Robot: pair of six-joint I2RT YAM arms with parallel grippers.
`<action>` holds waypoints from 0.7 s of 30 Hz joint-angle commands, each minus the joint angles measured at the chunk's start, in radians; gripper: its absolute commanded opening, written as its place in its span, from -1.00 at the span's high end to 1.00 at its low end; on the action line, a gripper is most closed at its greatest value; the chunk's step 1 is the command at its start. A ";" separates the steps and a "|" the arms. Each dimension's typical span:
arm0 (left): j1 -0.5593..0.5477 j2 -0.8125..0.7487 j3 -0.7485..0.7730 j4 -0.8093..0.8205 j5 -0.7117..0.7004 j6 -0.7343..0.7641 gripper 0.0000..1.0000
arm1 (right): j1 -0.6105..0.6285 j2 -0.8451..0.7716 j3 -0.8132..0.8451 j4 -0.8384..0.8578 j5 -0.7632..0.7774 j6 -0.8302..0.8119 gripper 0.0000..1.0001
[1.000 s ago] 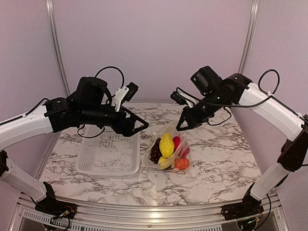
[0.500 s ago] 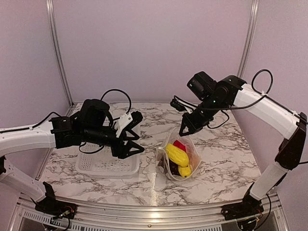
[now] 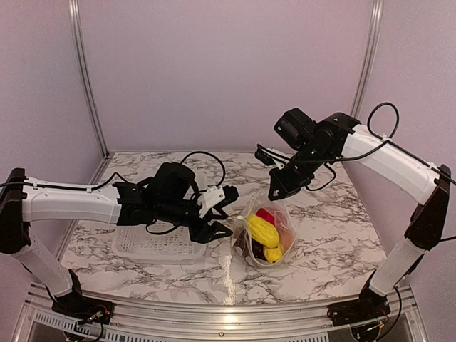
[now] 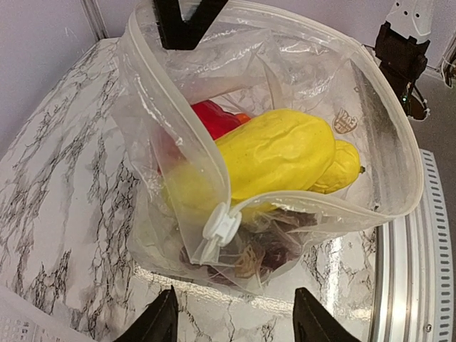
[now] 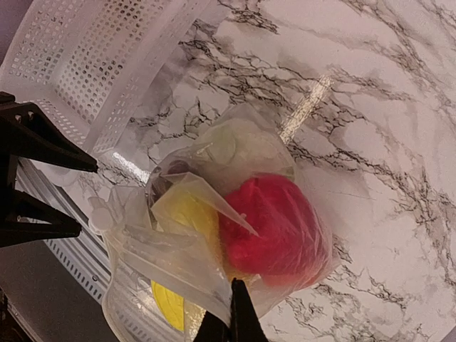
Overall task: Place the food in the zip-top bag and seal the zipper
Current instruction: Pass from the right arm to the left
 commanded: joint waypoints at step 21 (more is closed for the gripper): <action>0.009 0.170 0.082 0.179 -0.033 0.000 0.70 | 0.005 0.027 0.055 -0.001 -0.001 0.086 1.00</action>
